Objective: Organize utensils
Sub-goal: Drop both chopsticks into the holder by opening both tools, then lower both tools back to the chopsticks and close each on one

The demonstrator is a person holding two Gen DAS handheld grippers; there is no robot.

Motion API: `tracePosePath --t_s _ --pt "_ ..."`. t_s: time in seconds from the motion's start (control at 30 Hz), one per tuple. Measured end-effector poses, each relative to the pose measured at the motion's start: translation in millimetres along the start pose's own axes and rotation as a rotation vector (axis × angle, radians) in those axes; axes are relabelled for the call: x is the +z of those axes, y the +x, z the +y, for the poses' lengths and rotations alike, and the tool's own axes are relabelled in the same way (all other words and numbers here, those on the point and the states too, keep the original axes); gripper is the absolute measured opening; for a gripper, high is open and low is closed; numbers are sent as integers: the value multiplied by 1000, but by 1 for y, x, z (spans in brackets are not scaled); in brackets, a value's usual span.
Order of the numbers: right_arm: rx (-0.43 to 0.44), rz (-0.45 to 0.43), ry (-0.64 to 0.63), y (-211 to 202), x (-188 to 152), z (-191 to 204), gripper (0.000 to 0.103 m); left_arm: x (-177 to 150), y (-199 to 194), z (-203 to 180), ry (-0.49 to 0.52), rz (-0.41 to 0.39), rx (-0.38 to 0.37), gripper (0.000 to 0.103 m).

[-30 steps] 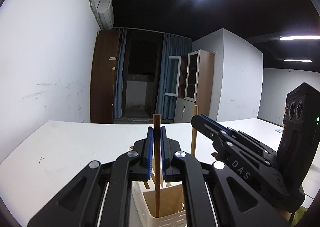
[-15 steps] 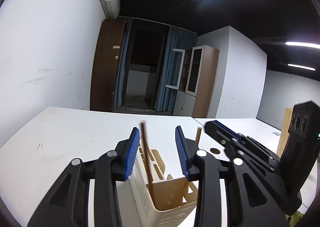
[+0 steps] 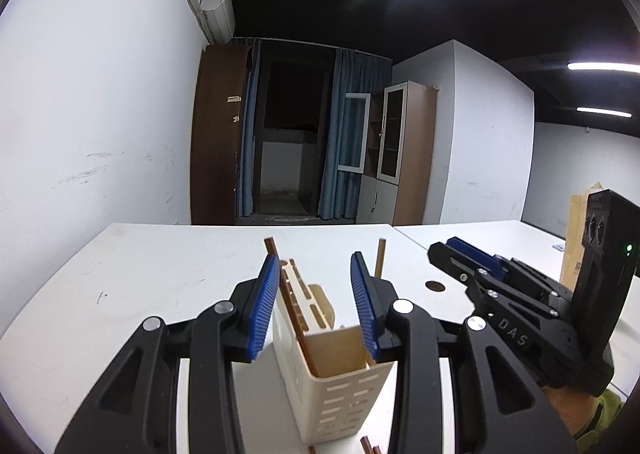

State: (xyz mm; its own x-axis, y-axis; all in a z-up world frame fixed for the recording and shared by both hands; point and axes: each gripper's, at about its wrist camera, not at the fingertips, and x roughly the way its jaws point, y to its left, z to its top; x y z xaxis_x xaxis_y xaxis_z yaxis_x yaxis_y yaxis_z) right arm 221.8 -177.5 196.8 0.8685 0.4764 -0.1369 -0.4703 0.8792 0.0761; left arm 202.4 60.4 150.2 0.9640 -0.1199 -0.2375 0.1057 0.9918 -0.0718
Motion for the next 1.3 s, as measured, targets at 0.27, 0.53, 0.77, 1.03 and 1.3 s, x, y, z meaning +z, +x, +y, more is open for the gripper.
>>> tracePosePath --t_s 0.27,0.53,0.77,1.03,1.3 --pt "-40 71 -27 -33 -13 1 35 -8 -17 -11 38 49 25 43" --pt "-46 149 -4 -60 -37 6 44 -30 -33 -25 63 112 44 49" --pt "-42 211 -5 -75 -53 16 51 -53 -45 -29 63 173 73 49" --pt "-26 313 11 -80 -74 24 55 -73 -52 -34 81 264 94 54" --pt "-47 430 -27 -71 -96 37 62 -98 -47 -26 71 405 94 54"
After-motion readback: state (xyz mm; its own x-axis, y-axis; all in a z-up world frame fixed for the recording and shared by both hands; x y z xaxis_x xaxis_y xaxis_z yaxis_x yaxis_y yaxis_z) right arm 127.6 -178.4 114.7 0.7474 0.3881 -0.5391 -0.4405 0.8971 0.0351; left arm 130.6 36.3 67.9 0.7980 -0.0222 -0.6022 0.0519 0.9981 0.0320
